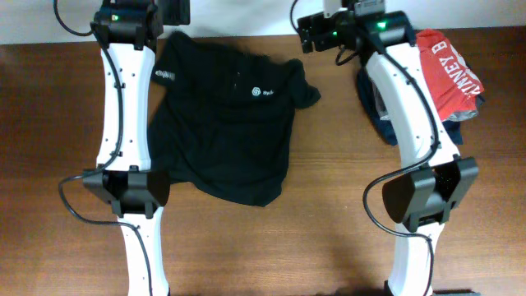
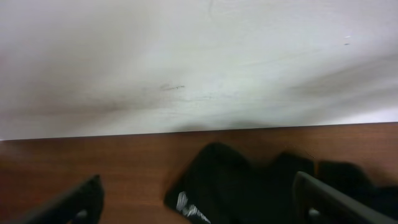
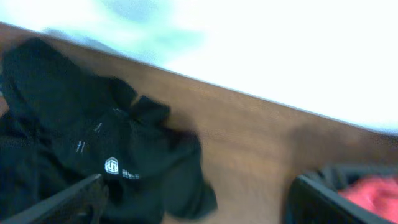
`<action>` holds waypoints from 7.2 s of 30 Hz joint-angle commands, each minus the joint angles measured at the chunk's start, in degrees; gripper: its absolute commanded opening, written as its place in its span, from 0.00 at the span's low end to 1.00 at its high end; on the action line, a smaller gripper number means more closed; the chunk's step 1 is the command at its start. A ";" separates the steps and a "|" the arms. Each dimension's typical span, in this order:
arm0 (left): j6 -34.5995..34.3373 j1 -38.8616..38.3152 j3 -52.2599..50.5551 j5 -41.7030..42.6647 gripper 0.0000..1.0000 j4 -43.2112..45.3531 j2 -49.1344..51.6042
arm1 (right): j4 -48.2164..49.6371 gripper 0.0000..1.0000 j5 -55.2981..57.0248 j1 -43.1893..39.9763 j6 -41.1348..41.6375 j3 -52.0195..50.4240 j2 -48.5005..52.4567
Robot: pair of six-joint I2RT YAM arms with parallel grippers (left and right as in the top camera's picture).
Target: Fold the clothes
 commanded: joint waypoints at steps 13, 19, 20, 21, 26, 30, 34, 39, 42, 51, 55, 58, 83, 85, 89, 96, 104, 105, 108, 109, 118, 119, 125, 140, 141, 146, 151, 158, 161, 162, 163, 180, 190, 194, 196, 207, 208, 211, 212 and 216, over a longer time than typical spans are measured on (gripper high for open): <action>0.72 -0.15 0.52 20.63 0.99 -28.11 -6.97 | -19.37 0.99 -11.50 0.13 1.07 2.21 -6.25; 5.49 -9.22 0.07 20.37 0.97 -37.00 -3.98 | -17.42 0.99 -8.35 -2.51 1.11 2.19 -5.84; 5.46 -10.49 -0.28 19.45 0.94 -37.22 -3.63 | -17.11 0.99 -8.35 -3.17 1.11 2.19 -5.64; 5.44 -11.98 -1.11 18.67 0.93 -37.22 -3.39 | -16.72 0.99 -8.37 -3.80 1.11 2.19 -5.40; 5.42 -18.21 -7.91 13.79 0.83 -37.22 -3.06 | -14.29 0.99 -8.87 -6.88 1.31 2.19 -4.22; 4.52 -21.33 -15.47 11.58 0.82 -37.24 -3.06 | -11.34 0.99 -10.99 -8.52 1.29 2.19 -2.60; 3.61 -22.71 -21.77 11.67 0.81 -37.24 -3.08 | -9.75 0.99 -10.97 -8.87 1.29 2.19 -0.61; 3.50 -25.66 -25.90 15.34 0.81 -37.24 -3.08 | -9.11 0.99 -10.97 -9.81 1.29 2.19 1.84; 3.52 -28.59 -27.58 14.56 0.81 -37.24 -3.08 | -8.72 0.99 -11.15 -10.58 1.25 2.19 3.08; -0.72 -35.30 -37.81 12.41 0.77 -37.16 -3.08 | -5.88 0.99 -12.50 -11.21 -0.24 2.19 6.19; -4.17 -36.22 -38.27 9.25 0.77 -35.76 -3.08 | -5.49 0.99 -13.42 -11.08 -0.26 2.19 7.34; -7.23 -36.20 -38.58 9.25 0.77 -34.03 -3.08 | -5.05 0.99 -15.39 -11.06 -0.22 2.19 8.17; -18.71 -37.48 -56.54 7.63 0.14 -17.05 -3.06 | -3.06 1.00 -18.47 -10.12 -0.02 2.19 8.57; -19.12 -37.46 -56.61 6.51 0.01 -17.00 -3.06 | -2.95 1.00 -18.47 -9.79 -0.02 2.19 8.57; -19.74 -37.35 -56.65 4.94 0.01 -17.44 -3.06 | -2.27 0.96 -18.53 -9.11 0.07 2.19 9.05; -21.00 -37.27 -56.65 4.92 0.01 -17.92 -3.19 | 0.35 0.96 -19.98 -7.98 1.86 2.19 14.01; -21.00 -37.27 -56.65 4.48 0.01 -18.49 -3.19 | 1.31 0.95 -22.95 -8.07 5.18 2.19 19.34; -21.00 -37.27 -56.65 4.48 0.01 -18.47 -3.19 | 1.14 0.95 -24.09 -8.00 5.49 2.19 20.00; -21.00 -37.27 -56.65 4.48 0.01 -18.47 -3.19 | 0.92 0.93 -26.25 -7.41 6.08 2.19 21.70; -21.00 -37.27 -56.65 4.46 0.01 -18.47 -3.19 | 0.79 0.92 -26.43 -7.23 6.08 2.19 22.23; -21.00 -37.27 -56.65 4.07 0.01 -18.53 -3.19 | -2.58 0.89 -24.33 -4.44 6.03 1.90 25.55; -20.98 -37.27 -56.65 4.07 0.01 -18.56 -3.19 | -2.60 0.89 -23.93 -4.28 6.05 1.90 26.14; -20.98 -37.27 -56.65 4.07 0.01 -18.56 -3.19 | -2.93 0.86 -19.76 -4.02 6.05 1.88 27.65; -20.98 -32.94 -50.84 4.00 0.01 -19.06 -10.16 | -12.24 0.04 -19.30 -8.46 6.16 9.27 24.76; -20.98 -31.98 -49.68 3.69 0.01 -19.28 -11.78 | -13.81 0.04 -19.63 -8.83 5.84 11.23 24.17; -20.98 -26.73 -45.75 -1.44 0.01 -20.50 -20.72 | -25.35 0.04 -20.06 -9.94 2.99 25.44 21.64; -20.98 -20.31 -44.72 -6.58 0.01 -20.15 -30.77 | -37.86 0.04 -17.59 -10.10 2.34 41.16 19.82; -20.52 -10.80 -44.72 -13.27 0.01 -12.90 -44.50 | -43.98 0.04 -15.02 -10.40 2.38 45.59 8.26; -18.95 -7.87 -44.72 -14.45 0.01 -9.20 -48.28 | -43.98 0.04 -13.03 -10.43 2.60 45.59 1.90; -18.53 -7.06 -44.72 -14.93 0.01 -8.13 -49.33 | -43.98 0.04 -12.04 -10.43 2.58 45.59 -0.39; -18.53 -6.29 -44.72 -15.63 0.01 -7.17 -50.31 | -43.98 0.04 -10.95 -10.43 2.60 45.59 -2.34; -11.91 -3.21 -43.71 -19.26 0.01 -2.75 -64.04 | -43.98 0.04 -0.35 -10.40 4.57 30.12 -36.70; -11.93 -3.21 -43.71 -19.23 0.01 -10.60 -72.57 | -43.98 0.04 -8.04 -10.34 6.25 14.08 -48.76; -15.23 -3.21 -43.98 -19.23 0.01 -17.84 -72.06 | -43.98 0.04 -10.93 -10.34 6.25 7.85 -49.77; -16.72 -3.21 -44.39 -19.26 0.01 -20.52 -71.04 | -43.98 0.04 -11.43 -10.34 6.25 4.04 -49.48; -21.70 -3.21 -52.28 -19.26 0.01 -24.02 -60.02 | -39.32 0.04 -11.41 -10.23 4.44 -16.02 -40.06; -22.23 -3.21 -53.07 -19.26 0.01 -23.52 -58.53 | -38.10 0.04 -11.37 -10.01 4.20 -17.07 -38.88; -22.34 -3.21 -55.47 -19.28 0.01 -20.65 -53.90 | -33.81 0.04 -11.39 -9.01 3.63 -19.93 -34.84; -22.32 -3.21 -56.52 -19.28 0.01 -18.67 -51.41 | -31.74 0.04 -11.37 -8.20 3.37 -20.79 -32.22; -22.25 -3.10 -59.14 -19.32 0.01 -11.10 -44.78 | -25.57 0.04 -11.37 -6.12 3.37 -20.96 -24.46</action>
